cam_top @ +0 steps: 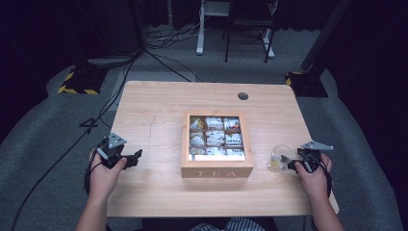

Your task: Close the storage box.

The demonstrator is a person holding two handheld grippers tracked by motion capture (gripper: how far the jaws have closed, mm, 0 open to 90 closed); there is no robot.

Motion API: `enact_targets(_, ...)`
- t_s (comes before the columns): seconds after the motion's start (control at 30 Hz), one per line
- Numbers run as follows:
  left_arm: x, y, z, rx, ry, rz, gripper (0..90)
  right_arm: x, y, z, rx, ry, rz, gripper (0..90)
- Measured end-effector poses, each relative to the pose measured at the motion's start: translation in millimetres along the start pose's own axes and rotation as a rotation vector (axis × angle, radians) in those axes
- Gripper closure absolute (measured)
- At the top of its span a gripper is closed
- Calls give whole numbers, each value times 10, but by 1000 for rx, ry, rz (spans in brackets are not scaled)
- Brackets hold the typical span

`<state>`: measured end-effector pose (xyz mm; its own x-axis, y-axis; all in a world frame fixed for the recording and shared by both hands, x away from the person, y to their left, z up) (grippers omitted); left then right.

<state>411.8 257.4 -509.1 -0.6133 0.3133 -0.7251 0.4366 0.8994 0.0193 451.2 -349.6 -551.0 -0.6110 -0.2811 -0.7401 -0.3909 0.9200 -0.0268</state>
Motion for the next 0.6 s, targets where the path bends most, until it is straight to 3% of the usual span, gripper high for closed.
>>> enact_targets(0.1,46,29,54,-18,-6,17,195,0,0,0,0,0,0,168)
enact_targets(0.2,130,65,125,-6,18,2,200,0,0,0,0,0,0,167)
enact_targets(0.27,170,82,161,-20,42,1,200,0,0,0,0,0,0,167)
enact_targets(0.6,281,73,324,-8,65,-19,190,0,0,0,0,0,0,167)
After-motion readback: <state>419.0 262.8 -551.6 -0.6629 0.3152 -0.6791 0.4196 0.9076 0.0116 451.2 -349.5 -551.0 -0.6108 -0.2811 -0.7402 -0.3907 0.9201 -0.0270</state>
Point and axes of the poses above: each handheld gripper's, and its own axes: z roughly forward along the jaws, x roughly out of its underside, y roughly to its left, the point moved 7 cm from there along z, roughly forward along the jaws, and after that the axes turned 2 degrees about x, right-handed, at the moved point
